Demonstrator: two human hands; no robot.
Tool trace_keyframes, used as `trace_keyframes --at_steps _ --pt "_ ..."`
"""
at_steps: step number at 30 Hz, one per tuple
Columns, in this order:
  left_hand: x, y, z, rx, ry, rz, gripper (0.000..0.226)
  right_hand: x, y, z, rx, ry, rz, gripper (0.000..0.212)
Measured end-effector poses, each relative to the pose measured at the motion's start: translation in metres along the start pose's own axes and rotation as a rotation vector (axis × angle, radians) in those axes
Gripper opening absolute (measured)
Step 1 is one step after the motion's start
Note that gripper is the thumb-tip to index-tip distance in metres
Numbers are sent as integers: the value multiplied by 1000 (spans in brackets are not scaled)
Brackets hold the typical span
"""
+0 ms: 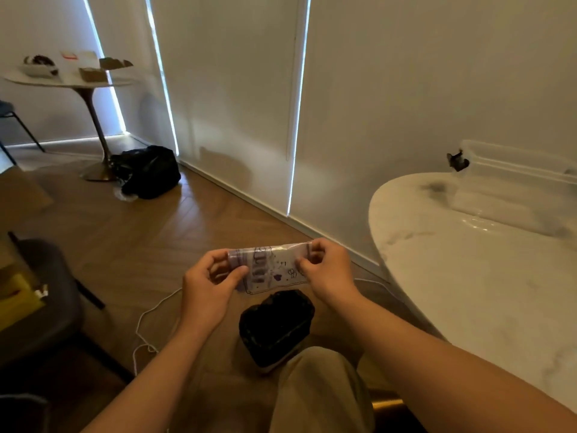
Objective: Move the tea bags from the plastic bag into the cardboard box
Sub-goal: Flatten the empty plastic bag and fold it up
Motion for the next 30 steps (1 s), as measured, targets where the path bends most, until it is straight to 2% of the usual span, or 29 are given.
trace_keyframes --at_steps 9,13,18,23,26,30 --pt "-109 14 42 -25 -318 57 36 86 68 26 46 183 -98 8" --pt "-161 30 62 -28 -438 76 30 128 93 45 34 230 -132 9" --pt "-234 57 91 51 -571 63 33 194 131 68 -21 294 -199 20" --pt "-289 72 102 195 -710 50 29 252 155 82 -65 386 -299 22" --pt "-319 82 110 236 -758 86 21 286 168 91 -82 415 -359 19" --pt "-347 101 119 175 -764 117 12 328 180 97 -162 428 -431 11"
Point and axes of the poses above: each hand's wrist, its own z-axis towards the middle knuckle, its own y-axis out of the palm, x = y × z, the point moved 5 cm from there along z, towards the middle knuckle, and after that the axes turned 12 degrees about -y, right-handed, at the moved point
